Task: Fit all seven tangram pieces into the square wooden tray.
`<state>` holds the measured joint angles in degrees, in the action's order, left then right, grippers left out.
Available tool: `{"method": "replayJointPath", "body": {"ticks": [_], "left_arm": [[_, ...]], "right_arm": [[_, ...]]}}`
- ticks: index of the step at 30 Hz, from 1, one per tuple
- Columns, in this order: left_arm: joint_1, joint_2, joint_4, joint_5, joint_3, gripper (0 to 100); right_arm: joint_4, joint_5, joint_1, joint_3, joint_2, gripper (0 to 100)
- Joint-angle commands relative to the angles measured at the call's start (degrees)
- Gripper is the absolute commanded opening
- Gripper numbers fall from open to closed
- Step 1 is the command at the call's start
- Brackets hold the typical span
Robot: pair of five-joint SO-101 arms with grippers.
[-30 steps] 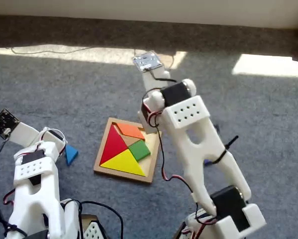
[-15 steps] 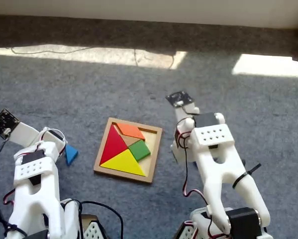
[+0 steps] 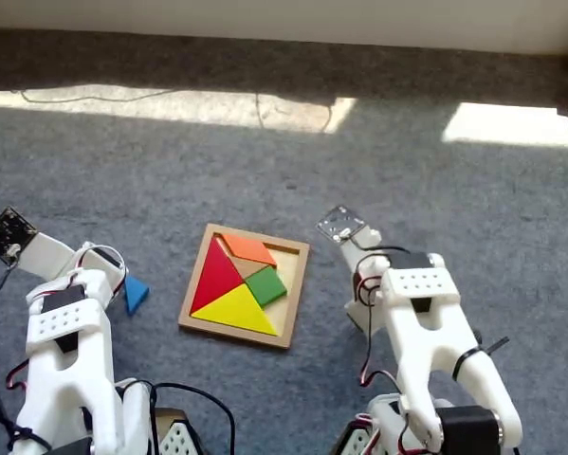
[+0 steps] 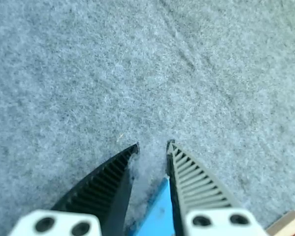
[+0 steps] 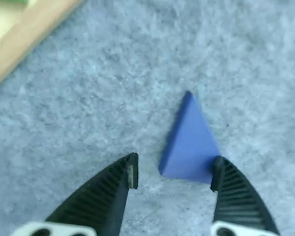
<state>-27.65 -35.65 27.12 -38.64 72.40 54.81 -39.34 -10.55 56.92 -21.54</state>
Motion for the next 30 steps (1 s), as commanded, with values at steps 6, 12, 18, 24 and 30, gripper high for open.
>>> {"method": "replayJointPath", "body": {"ticks": [6,12,18,24,30], "left_arm": [[-0.4,-1.45,-1.05,0.53,-0.31,11],[-0.4,-1.45,-1.05,0.53,-0.31,11],[-0.4,-1.45,-1.05,0.53,-0.31,11],[-0.4,-1.45,-1.05,0.53,-0.31,11],[-0.4,-1.36,-1.05,0.53,-0.31,11]], "right_arm": [[-2.59,-2.64,0.4,2.24,-0.04,17.3],[-2.59,-2.64,0.31,3.82,0.04,17.7],[-2.59,-2.64,0.31,4.0,0.4,17.9],[-2.77,-2.55,0.4,3.21,11.74,22.5],[-4.09,-2.37,1.27,-4.88,19.12,9.2]]}}
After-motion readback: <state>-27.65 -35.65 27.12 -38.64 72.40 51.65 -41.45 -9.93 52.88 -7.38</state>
